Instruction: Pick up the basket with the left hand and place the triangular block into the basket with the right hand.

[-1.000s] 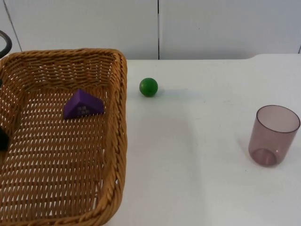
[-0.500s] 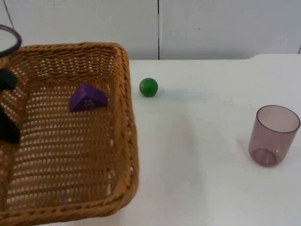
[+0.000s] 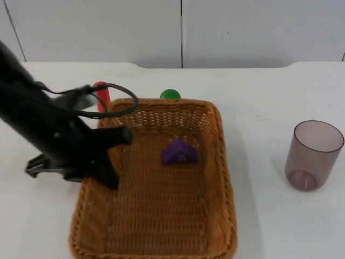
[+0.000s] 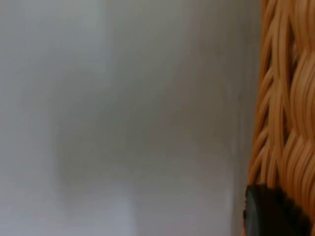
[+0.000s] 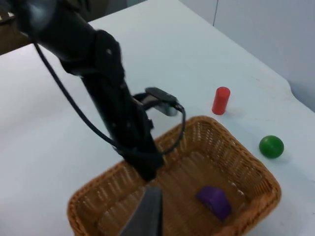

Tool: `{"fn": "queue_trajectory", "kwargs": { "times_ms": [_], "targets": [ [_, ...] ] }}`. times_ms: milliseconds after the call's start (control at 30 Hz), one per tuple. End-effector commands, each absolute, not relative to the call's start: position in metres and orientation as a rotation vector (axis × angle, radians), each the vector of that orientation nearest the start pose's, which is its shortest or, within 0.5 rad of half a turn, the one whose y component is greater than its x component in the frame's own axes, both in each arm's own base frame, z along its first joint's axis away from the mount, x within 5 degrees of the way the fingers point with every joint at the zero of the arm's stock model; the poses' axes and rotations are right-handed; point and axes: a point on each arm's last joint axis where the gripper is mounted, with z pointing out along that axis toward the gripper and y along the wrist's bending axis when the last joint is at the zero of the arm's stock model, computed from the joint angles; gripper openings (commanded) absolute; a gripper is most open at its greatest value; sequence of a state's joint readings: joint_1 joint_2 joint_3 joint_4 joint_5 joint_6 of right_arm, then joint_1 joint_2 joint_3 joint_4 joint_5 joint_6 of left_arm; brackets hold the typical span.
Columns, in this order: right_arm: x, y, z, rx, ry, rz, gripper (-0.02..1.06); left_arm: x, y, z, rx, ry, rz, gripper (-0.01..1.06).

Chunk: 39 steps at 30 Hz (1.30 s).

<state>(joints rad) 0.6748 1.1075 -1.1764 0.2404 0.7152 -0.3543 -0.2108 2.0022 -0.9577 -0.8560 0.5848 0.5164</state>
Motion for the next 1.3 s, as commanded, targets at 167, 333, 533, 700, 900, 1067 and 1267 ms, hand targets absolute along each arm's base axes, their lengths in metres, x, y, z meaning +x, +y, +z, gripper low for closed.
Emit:
{"fn": "queue_trajectory", "kwargs": {
  "times_ms": [167, 333, 533, 700, 900, 1067, 1267],
  "targets": [
    [0.169, 0.152, 0.408, -0.944, 1.925, 0.465, 0.84, 0.328, -0.128, 0.084, 0.007, 2.952, -0.760, 0.00],
    [0.170, 0.151, 0.407, -0.952, 1.921, 0.440, 0.84, 0.327, -0.127, 0.084, 0.004, 2.963, -0.757, 0.25],
    [0.171, 0.150, 0.408, -0.954, 1.908, 0.418, 0.84, 0.327, -0.125, 0.087, 0.018, 2.962, -0.748, 0.94],
    [0.172, 0.150, 0.408, -0.960, 1.908, 0.404, 0.84, 0.332, -0.105, 0.108, 0.004, 2.920, -0.665, 1.05],
    [0.174, 0.149, 0.410, -0.950, 1.877, 0.382, 0.84, 0.329, -0.072, 0.172, 0.025, 2.809, -0.477, 1.05],
    [0.175, 0.150, 0.412, -0.933, 1.850, 0.384, 0.84, 0.309, -0.065, 0.236, 0.140, 2.641, -0.406, 1.05],
    [0.168, 0.144, 0.421, -0.911, 1.810, 0.393, 0.84, 0.268, -0.060, 0.313, 0.196, 2.392, -0.400, 1.05]
  ]
}}
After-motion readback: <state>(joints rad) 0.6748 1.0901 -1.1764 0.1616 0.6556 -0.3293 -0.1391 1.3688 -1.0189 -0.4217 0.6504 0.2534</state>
